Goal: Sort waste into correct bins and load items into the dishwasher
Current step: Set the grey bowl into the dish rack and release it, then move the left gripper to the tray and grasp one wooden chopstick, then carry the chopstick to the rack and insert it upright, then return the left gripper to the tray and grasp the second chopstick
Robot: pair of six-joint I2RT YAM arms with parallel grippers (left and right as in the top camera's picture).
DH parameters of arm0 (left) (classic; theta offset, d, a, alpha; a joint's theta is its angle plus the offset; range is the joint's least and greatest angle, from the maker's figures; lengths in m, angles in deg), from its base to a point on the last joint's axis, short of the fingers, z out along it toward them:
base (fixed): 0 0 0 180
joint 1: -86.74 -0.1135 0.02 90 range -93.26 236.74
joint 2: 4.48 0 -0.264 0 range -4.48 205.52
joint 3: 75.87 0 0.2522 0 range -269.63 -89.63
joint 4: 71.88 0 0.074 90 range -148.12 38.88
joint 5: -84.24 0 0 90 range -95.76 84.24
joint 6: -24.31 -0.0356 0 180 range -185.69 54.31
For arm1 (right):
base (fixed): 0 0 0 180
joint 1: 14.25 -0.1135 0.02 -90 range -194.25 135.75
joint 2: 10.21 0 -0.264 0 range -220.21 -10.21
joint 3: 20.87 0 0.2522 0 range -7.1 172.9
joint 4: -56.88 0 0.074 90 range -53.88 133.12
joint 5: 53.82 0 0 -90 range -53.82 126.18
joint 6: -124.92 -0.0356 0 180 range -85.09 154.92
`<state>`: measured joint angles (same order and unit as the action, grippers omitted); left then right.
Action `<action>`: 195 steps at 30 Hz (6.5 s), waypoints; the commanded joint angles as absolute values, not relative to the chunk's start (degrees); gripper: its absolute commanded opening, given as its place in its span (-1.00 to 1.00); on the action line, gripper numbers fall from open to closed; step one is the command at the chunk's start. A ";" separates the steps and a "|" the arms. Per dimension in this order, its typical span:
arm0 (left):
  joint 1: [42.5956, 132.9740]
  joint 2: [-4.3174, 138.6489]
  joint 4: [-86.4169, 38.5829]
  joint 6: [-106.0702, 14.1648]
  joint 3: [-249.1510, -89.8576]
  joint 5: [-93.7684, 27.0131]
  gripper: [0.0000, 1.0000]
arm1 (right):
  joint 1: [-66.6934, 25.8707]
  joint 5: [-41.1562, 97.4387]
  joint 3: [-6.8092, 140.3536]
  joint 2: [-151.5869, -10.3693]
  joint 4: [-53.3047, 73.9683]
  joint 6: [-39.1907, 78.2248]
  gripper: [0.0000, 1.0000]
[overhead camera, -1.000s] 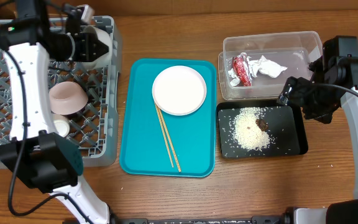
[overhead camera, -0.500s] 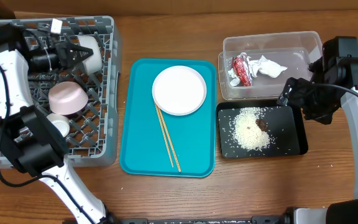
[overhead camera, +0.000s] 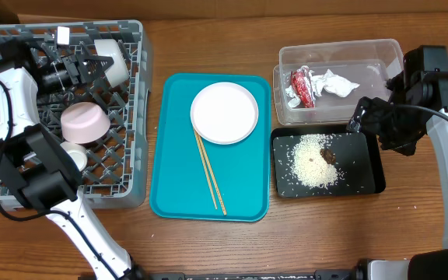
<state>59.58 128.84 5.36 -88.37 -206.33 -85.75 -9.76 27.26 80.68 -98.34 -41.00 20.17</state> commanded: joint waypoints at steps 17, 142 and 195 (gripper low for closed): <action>54.57 129.40 10.26 -89.28 -206.36 -73.46 -0.84 | -9.62 27.61 81.08 -97.75 -41.41 20.37 0.74; 106.22 101.91 -0.04 -43.89 -163.28 -3.67 -0.92 | -9.62 32.28 81.08 -97.75 -45.28 20.39 0.85; 94.99 98.61 7.76 -54.51 -180.28 -20.33 0.15 | -9.62 32.26 81.08 -97.75 -45.72 20.37 0.85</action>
